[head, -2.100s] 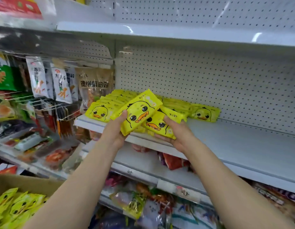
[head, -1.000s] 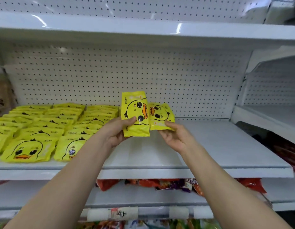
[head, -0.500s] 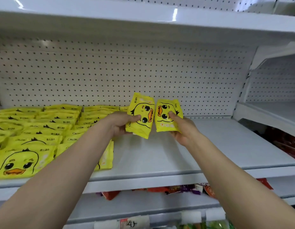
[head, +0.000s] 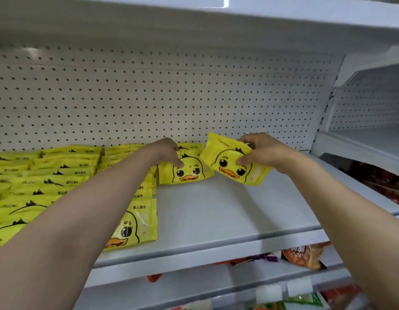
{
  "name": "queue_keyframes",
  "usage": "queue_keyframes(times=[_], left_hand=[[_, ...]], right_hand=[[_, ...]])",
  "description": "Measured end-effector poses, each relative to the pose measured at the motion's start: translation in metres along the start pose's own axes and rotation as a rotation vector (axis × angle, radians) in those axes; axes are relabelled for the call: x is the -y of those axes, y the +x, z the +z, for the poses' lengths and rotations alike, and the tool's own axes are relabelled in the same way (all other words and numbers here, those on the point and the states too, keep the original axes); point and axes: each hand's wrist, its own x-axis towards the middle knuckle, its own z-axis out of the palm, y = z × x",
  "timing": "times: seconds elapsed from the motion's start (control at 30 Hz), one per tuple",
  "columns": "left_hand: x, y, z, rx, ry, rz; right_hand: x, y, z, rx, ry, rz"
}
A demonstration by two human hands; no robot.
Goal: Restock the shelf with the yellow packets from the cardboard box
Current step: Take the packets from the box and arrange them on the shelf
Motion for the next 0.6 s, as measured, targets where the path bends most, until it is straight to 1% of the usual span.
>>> queue_keyframes(times=[0.07,0.17,0.3,0.6], left_hand=[[0.004,0.01,0.002,-0.027,0.054,0.021],[0.011,0.024,0.004,-0.05,0.11,0.04],[0.02,0.04,0.008,-0.069,0.127,0.074],[0.04,0.058,0.016,-0.18,0.125,0.154]], right_hand=[[0.001,0.003,-0.001,0.06,-0.129,0.0],[-0.002,0.009,0.004,0.092,-0.178,0.019],[-0.006,0.015,0.013,0.1,-0.156,0.052],[-0.02,0.023,0.012,0.059,-0.111,0.063]])
